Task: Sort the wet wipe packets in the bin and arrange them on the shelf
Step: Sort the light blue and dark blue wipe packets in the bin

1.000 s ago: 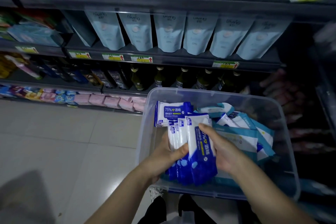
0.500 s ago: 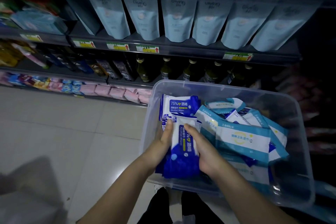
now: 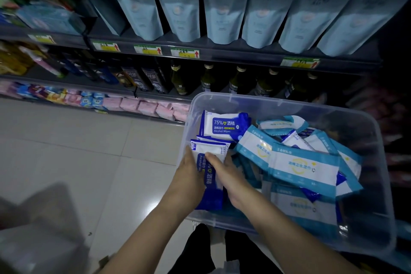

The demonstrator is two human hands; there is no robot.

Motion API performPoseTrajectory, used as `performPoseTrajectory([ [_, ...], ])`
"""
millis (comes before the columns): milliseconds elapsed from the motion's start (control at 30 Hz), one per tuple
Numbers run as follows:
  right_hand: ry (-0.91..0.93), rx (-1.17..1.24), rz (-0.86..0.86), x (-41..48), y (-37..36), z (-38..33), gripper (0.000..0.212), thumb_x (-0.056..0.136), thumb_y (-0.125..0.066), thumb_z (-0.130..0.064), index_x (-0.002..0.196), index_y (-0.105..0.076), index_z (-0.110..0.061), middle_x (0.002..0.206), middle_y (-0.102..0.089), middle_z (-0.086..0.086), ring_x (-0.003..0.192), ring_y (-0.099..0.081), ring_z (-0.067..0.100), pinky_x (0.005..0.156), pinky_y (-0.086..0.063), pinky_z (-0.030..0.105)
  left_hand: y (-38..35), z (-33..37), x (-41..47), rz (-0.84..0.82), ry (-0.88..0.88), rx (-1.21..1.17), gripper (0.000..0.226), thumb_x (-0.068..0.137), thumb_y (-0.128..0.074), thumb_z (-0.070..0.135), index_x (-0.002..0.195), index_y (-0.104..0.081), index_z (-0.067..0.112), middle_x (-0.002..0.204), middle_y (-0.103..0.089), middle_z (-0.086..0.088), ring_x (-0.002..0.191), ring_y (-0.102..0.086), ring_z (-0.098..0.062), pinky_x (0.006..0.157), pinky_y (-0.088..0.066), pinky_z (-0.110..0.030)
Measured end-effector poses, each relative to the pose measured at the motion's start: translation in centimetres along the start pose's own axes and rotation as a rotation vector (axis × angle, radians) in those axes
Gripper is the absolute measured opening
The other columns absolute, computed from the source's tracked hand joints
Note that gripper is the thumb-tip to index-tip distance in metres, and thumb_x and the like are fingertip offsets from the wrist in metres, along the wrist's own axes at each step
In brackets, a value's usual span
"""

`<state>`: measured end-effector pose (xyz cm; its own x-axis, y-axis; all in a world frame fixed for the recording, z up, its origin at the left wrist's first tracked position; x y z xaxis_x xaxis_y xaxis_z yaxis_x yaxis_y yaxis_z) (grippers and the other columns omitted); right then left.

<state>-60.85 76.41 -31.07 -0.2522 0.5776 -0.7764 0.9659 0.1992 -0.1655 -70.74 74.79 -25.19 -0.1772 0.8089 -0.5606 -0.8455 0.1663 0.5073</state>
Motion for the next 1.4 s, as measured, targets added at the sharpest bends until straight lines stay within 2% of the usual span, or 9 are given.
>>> performPoseTrajectory([
  [100, 0.014, 0.024, 0.014, 0.3, 0.2, -0.3, 0.027, 0.090, -0.060, -0.031, 0.114, -0.048, -0.037, 0.113, -0.063, -0.005, 0.101, -0.061, 0.014, 0.083, -0.050, 0.033, 1.1, 2.4, -1.2, 0.097, -0.133, 0.427, 0.065, 0.092, -0.056, 0.008, 0.148, -0.024, 0.010, 0.152, -0.029, -0.007, 0.128, -0.046, -0.018, 0.099, -0.040, -0.024],
  [233, -0.046, 0.024, -0.011, 0.4, 0.7, 0.0, 0.039, 0.090, -0.058, -0.036, 0.127, -0.044, -0.034, 0.115, -0.064, -0.003, 0.102, -0.061, 0.016, 0.084, -0.050, 0.036, 4.8, 5.6, -2.4, 0.390, -0.434, 0.471, 0.047, 0.067, -0.080, -0.001, 0.113, -0.067, 0.002, 0.115, -0.066, -0.017, 0.094, -0.067, -0.031, 0.078, -0.055, -0.036],
  [433, -0.025, -0.016, -0.069, 0.2, 1.0, -1.2, 0.035, 0.091, -0.058, -0.031, 0.121, -0.042, -0.039, 0.104, -0.065, -0.008, 0.089, -0.062, 0.008, 0.064, -0.044, 0.028, 6.4, 3.0, 0.9, 0.321, -0.280, 0.448, 0.066, 0.085, -0.068, 0.024, 0.144, -0.038, 0.021, 0.145, -0.040, -0.005, 0.128, -0.035, -0.027, 0.103, -0.036, -0.040],
  [600, -0.042, -0.166, -0.014, 0.7, 0.5, -0.5, 0.041, 0.087, -0.062, -0.038, 0.122, -0.043, -0.030, 0.125, -0.053, 0.000, 0.096, -0.061, 0.010, 0.058, -0.042, 0.023, 5.4, 2.1, 1.7, 0.223, -0.237, 0.349, 0.067, 0.090, -0.062, 0.016, 0.148, -0.029, 0.018, 0.140, -0.046, -0.004, 0.119, -0.051, -0.022, 0.096, -0.044, -0.032],
  [767, -0.029, -0.267, 0.019, 0.8, 0.3, -0.9, 0.073, 0.058, -0.064, -0.063, 0.122, -0.042, -0.036, 0.128, -0.051, 0.000, 0.106, -0.059, 0.018, 0.089, -0.051, 0.042, 5.5, 2.9, 1.4, 0.282, -0.284, 0.476, 0.063, 0.089, -0.063, 0.021, 0.145, -0.034, 0.015, 0.143, -0.043, -0.005, 0.123, -0.046, -0.024, 0.093, -0.046, -0.035],
  [867, 0.060, -0.311, -0.009, -1.4, 0.5, -3.1, 0.043, 0.079, -0.066, -0.043, 0.116, -0.044, -0.035, 0.121, -0.055, -0.007, 0.102, -0.058, 0.008, 0.092, -0.047, 0.032, 5.0, 5.2, 0.8, 0.362, -0.449, 0.620, 0.061, 0.082, -0.070, 0.018, 0.137, -0.044, 0.007, 0.136, -0.050, -0.012, 0.119, -0.049, -0.031, 0.088, -0.049, -0.043],
  [967, 0.296, -0.516, 0.115, -3.9, 4.3, -6.5, 0.035, 0.089, -0.061, -0.019, 0.122, -0.050, -0.026, 0.105, -0.057, -0.015, 0.094, -0.056, 0.000, 0.083, -0.041, 0.012, 2.6, 7.6, 0.5, 0.293, -0.626, 0.685, 0.052, 0.068, -0.081, 0.008, 0.117, -0.062, 0.005, 0.118, -0.063, -0.014, 0.103, -0.060, -0.034, 0.079, -0.053, -0.045],
  [1200, 0.371, -1.331, 0.402, -4.7, 13.7, -9.4, 0.064, 0.086, -0.064, -0.019, 0.143, -0.034, -0.015, 0.145, -0.038, 0.004, 0.133, -0.030, 0.022, 0.109, -0.024, 0.029, -2.4, 8.0, 1.9, 0.077, -0.637, 0.825, 0.051, 0.033, -0.093, 0.005, 0.080, -0.073, 0.010, 0.084, -0.070, -0.007, 0.069, -0.065, -0.029, 0.058, -0.057, -0.034],
  [1400, 0.340, -1.536, 0.460, -4.6, 14.8, -9.3, 0.067, 0.083, -0.067, -0.029, 0.142, -0.035, -0.022, 0.136, -0.042, 0.002, 0.128, -0.034, 0.024, 0.105, -0.030, 0.035, -2.4, 7.5, 2.2, -0.013, -0.525, 0.775, 0.045, 0.091, -0.060, 0.021, 0.134, -0.051, 0.015, 0.136, -0.050, -0.001, 0.124, -0.041, -0.024, 0.099, -0.039, -0.031],
])
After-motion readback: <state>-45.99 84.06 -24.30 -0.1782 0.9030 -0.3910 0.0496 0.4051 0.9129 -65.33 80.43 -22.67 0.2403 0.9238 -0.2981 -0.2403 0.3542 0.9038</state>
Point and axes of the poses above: each hand's wrist, its own x-axis towards the middle knuckle, its own y-axis out of the back of the hand, z = x × y, the point moved 9 cm from there along x, towards the middle knuckle
